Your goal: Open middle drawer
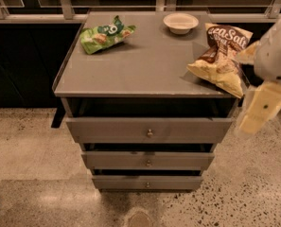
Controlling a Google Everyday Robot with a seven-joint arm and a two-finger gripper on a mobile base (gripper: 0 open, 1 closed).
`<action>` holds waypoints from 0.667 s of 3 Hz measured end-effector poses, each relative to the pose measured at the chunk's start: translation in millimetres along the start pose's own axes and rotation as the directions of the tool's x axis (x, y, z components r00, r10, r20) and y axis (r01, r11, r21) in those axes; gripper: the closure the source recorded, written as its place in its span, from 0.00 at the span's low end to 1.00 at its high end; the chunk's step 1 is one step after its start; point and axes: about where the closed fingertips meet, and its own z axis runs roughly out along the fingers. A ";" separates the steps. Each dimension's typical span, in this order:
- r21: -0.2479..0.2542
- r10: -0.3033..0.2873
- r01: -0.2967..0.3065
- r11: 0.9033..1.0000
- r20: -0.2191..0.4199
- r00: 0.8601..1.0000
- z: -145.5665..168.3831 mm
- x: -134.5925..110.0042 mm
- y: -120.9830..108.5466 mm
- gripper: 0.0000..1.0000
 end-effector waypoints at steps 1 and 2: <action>-0.105 0.111 -0.096 0.990 0.151 0.982 73.9 9.5 31.5 0.00; -0.173 0.226 -0.183 0.968 0.274 0.935 135.6 6.6 57.7 0.00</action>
Offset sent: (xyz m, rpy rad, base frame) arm 0.0136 0.0591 -0.2095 0.5989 0.0009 -0.2044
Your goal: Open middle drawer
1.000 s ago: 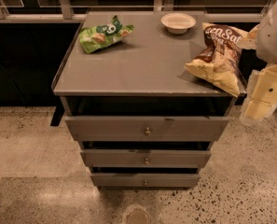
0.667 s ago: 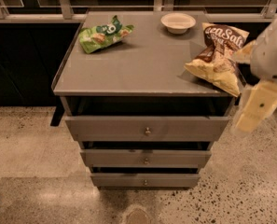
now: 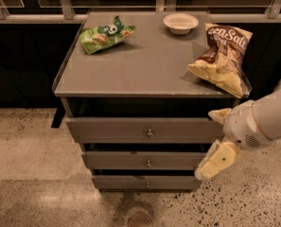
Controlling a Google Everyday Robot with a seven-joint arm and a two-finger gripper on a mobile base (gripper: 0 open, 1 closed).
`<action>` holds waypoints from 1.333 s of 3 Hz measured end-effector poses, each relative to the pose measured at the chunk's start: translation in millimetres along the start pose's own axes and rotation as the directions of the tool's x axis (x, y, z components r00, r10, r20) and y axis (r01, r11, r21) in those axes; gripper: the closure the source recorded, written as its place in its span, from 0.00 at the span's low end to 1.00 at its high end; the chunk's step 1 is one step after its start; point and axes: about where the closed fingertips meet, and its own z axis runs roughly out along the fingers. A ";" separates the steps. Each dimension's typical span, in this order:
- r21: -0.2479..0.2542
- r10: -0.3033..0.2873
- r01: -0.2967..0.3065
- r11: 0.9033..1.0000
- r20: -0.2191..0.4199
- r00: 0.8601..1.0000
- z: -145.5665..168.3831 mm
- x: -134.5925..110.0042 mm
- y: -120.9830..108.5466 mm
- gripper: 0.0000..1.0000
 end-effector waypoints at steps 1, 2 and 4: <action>-0.003 0.074 -0.074 0.997 0.078 0.994 55.7 8.1 8.4 0.00; 0.063 0.073 -0.080 0.995 0.102 0.992 57.8 2.7 -6.9 0.00; 0.063 0.073 -0.080 0.995 0.102 0.992 57.8 2.7 -6.9 0.42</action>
Offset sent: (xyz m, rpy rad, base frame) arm 0.0014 0.0237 -0.0453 0.0802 0.0093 -0.0515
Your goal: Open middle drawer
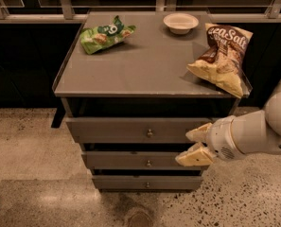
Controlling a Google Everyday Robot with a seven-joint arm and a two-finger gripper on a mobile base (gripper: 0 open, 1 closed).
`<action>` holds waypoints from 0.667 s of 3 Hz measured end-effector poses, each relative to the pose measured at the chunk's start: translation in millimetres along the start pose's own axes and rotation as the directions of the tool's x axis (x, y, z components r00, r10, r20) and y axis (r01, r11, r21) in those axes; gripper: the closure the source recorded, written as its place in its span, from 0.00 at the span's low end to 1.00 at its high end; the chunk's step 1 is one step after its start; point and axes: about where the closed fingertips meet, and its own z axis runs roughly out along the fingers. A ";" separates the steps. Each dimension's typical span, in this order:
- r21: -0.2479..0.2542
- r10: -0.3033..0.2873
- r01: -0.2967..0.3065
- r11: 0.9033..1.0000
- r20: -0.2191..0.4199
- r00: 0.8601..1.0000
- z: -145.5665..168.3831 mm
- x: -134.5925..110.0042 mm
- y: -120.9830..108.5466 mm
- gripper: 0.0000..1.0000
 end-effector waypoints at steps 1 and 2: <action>0.000 0.000 0.000 1.000 0.000 1.000 0.0 0.0 0.0 0.65; 0.064 0.020 -0.021 0.998 0.009 1.000 2.8 5.8 -5.3 0.88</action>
Offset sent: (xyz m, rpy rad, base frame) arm 0.0104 -0.0195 -0.0195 -0.0271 -0.1051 -0.1829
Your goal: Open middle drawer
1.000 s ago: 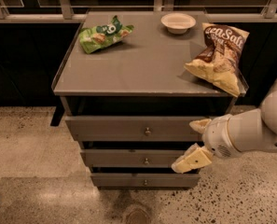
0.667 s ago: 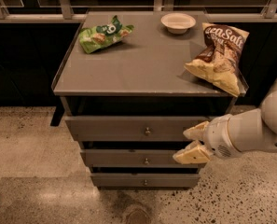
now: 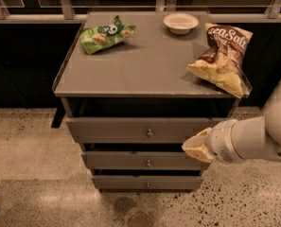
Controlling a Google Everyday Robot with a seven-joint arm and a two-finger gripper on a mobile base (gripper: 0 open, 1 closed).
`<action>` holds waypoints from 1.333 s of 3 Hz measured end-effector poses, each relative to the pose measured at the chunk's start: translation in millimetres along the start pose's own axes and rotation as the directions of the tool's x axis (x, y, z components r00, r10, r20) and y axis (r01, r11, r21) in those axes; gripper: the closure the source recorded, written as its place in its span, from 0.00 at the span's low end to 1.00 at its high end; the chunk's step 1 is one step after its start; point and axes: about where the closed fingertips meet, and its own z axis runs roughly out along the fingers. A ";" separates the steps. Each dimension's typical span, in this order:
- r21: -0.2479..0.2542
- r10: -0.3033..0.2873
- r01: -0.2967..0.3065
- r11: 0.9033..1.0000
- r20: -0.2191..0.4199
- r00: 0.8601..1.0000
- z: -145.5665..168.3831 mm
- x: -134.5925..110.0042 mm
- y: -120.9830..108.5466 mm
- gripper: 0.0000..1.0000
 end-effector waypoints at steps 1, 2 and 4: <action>0.081 0.047 -0.051 0.995 0.049 0.998 17.8 26.8 -2.3 1.00; 0.136 0.077 -0.098 0.986 0.150 0.986 50.2 44.6 -16.4 1.00; 0.197 0.134 -0.183 0.963 0.237 0.962 99.5 72.8 -37.1 1.00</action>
Offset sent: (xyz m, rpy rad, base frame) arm 0.0463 -0.0218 -0.1274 0.2124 -0.2149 -0.2526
